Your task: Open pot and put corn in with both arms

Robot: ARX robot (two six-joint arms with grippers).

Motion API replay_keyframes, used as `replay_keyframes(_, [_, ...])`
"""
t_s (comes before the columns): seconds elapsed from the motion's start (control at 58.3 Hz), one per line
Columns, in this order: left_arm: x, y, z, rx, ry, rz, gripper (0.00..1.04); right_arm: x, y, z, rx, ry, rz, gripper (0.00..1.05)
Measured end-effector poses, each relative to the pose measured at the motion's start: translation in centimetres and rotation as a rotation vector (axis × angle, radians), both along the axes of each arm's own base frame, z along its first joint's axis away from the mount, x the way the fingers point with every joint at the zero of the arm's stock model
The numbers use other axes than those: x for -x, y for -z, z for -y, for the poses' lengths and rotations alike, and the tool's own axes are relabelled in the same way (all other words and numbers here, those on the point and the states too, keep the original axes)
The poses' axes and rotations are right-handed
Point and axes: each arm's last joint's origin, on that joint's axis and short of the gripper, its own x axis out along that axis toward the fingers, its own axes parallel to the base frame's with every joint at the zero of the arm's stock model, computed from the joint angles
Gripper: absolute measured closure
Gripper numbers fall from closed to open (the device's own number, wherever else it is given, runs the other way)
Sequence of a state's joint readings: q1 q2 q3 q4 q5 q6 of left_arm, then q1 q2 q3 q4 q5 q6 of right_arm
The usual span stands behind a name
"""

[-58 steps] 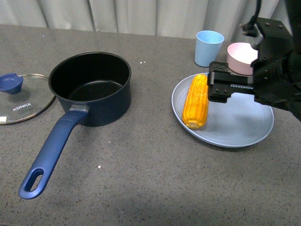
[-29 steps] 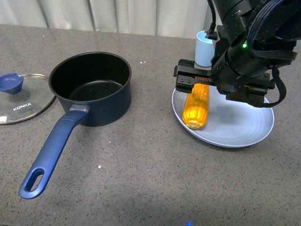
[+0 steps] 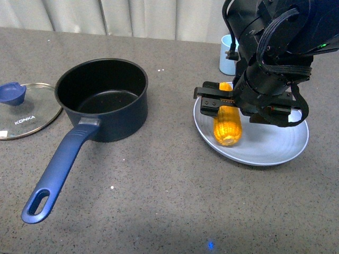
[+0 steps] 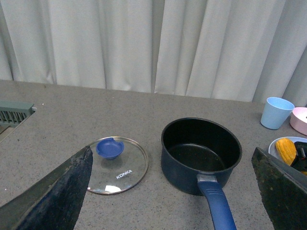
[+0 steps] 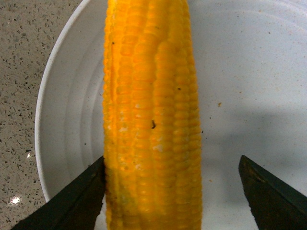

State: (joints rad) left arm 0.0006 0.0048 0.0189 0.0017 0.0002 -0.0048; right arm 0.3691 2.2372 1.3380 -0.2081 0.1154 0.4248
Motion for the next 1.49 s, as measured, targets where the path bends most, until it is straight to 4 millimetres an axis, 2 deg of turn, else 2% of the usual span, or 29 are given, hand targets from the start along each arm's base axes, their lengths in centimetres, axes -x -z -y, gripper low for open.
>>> replay_keyframes(0.086, [0.0,0.0,0.0,0.000,0.000,0.000,0.07,0.0,0.0,0.0,-0.003,0.001,-0.001,0.40])
replay_keyframes(0.154, [0.0,0.0,0.0,0.000,0.000,0.000,0.07,0.0,0.0,0.0,-0.011,0.002,-0.004,0.54])
replay_keyframes(0.292, [0.0,0.0,0.0,0.000,0.000,0.000,0.07,0.0,0.0,0.1,0.004,-0.001,-0.002,0.70])
replay_keyframes(0.48, [0.0,0.0,0.0,0.000,0.000,0.000,0.07,0.3,-1.2,0.2,0.019,-0.049,0.054,0.82])
replay_keyframes(0.583, [0.0,0.0,0.0,0.000,0.000,0.000,0.07,0.6,-3.0,0.1,-0.011,-0.115,0.122,0.85])
replay_keyframes(0.669, [0.0,0.0,0.0,0.000,0.000,0.000,0.07,0.9,-6.0,-0.7,-0.067,-0.226,0.206,0.87])
replay_keyframes(0.755, [0.0,0.0,0.0,0.000,0.000,0.000,0.07,1.4,-8.4,-2.6,-0.111,-0.397,0.245,0.88])
replay_keyframes(0.841, [0.0,0.0,0.0,0.000,0.000,0.000,0.07,1.7,-9.3,-4.7,-0.118,-0.509,0.260,0.88])
replay_keyframes(1.15, [0.0,0.0,0.0,0.000,0.000,0.000,0.07,1.0,-10.2,-11.8,-0.153,-0.689,0.251,0.90])
replay_keyframes(1.287, [0.0,0.0,0.0,0.000,0.000,0.000,0.07,0.5,-9.7,-13.8,-0.142,-0.710,0.235,0.90])
replay_keyframes(1.493, [0.0,0.0,0.0,0.000,0.000,0.000,0.07,-0.2,-7.9,-15.5,-0.143,-0.715,0.175,0.91])
